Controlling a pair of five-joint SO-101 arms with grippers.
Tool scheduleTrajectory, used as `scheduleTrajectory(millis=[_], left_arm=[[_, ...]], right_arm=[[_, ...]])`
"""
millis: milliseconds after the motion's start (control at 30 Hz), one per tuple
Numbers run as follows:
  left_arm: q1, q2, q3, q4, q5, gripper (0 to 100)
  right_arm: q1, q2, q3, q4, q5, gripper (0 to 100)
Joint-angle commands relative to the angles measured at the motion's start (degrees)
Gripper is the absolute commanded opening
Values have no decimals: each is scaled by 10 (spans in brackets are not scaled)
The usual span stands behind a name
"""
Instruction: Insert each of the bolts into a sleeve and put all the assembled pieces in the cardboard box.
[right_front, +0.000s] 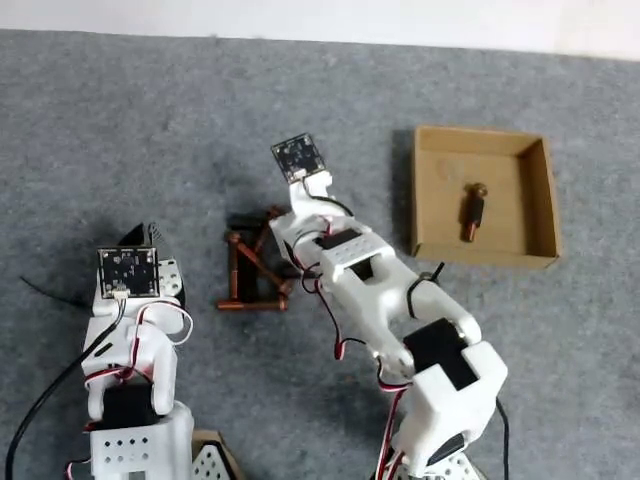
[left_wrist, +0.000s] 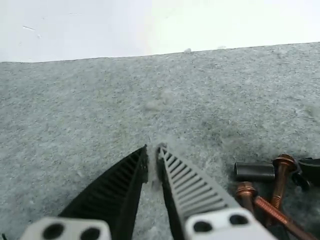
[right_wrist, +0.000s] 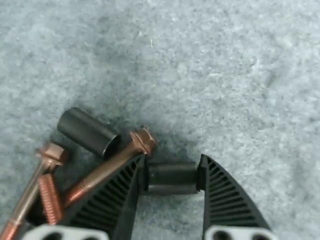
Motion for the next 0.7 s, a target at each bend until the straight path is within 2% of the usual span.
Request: scheduleTrajectory(millis=[0,233,533,600,667], left_arm=[[-3,-5,12,-13,-4,53],[-3,-5,12,-13,-4,53],[-3,-4,12,-13,-4,53],[-3,-4,12,-13,-4,53],[-3,-4,12,-13,-4,53]], right_arm=[[-4,-58,7,43,2,145],[-7,-106,11,117,0,145],[-7,-106,11,120,5,145],[-7,-106,11,120,28,145],[-9,-105,13,120,83,145]])
